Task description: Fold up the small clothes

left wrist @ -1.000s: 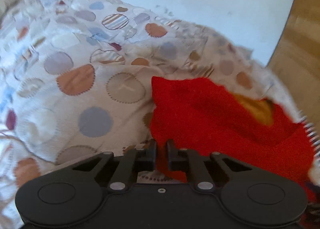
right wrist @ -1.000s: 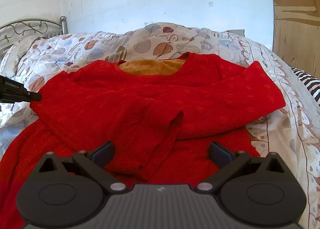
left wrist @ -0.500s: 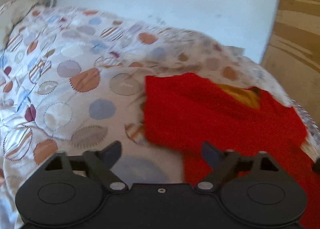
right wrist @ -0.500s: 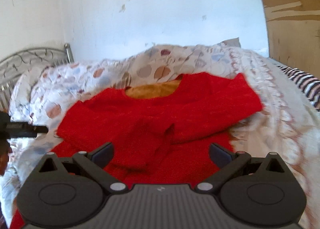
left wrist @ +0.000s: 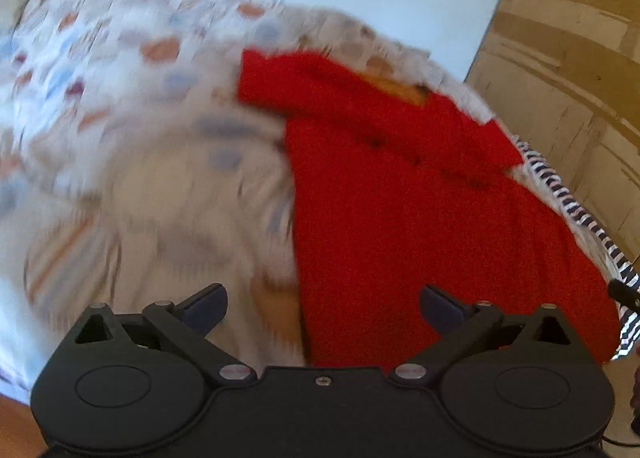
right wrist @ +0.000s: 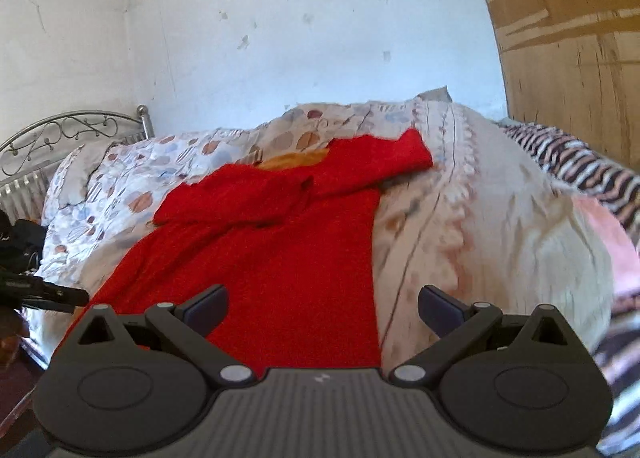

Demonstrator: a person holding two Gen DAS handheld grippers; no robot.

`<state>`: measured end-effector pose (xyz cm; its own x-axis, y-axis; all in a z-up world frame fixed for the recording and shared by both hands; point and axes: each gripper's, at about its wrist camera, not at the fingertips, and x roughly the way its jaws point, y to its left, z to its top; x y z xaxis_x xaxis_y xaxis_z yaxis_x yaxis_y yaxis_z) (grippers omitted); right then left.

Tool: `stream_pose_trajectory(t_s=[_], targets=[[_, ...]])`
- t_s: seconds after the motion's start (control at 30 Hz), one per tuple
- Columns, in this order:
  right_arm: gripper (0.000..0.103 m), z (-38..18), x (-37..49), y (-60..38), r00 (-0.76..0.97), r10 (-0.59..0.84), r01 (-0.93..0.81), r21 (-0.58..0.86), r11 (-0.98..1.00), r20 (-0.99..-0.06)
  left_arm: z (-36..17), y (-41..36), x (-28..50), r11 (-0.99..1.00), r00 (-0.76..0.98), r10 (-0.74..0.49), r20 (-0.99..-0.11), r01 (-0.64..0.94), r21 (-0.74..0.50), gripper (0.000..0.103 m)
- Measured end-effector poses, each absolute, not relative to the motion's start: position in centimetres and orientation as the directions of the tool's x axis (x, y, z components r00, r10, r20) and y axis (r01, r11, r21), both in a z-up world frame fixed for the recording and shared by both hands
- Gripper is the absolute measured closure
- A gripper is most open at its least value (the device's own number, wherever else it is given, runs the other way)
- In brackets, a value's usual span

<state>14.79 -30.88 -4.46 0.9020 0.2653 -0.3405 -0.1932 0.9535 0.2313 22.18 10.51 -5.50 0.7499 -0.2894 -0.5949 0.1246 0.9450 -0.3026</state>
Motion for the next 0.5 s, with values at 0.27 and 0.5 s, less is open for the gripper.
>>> stream_pose_trajectory(t_s=[0.27, 0.5], targets=[[0.058, -5.3, 12.3, -29.5, 0.918, 0.190, -0.125, 0.199, 0.972, -0.349, -6.5, 10.3, 20.2, 0.918, 0.691, -0.360, -0.626, 0.145, -0.368, 0.027], [0.096, -4.9, 11.7, -30.3, 0.914, 0.161, -0.067, 0.252, 0.965, -0.373, -7.1, 10.6, 20.1, 0.893, 0.646, -0.394, -0.653, 0.102, -0.438, 0.081]])
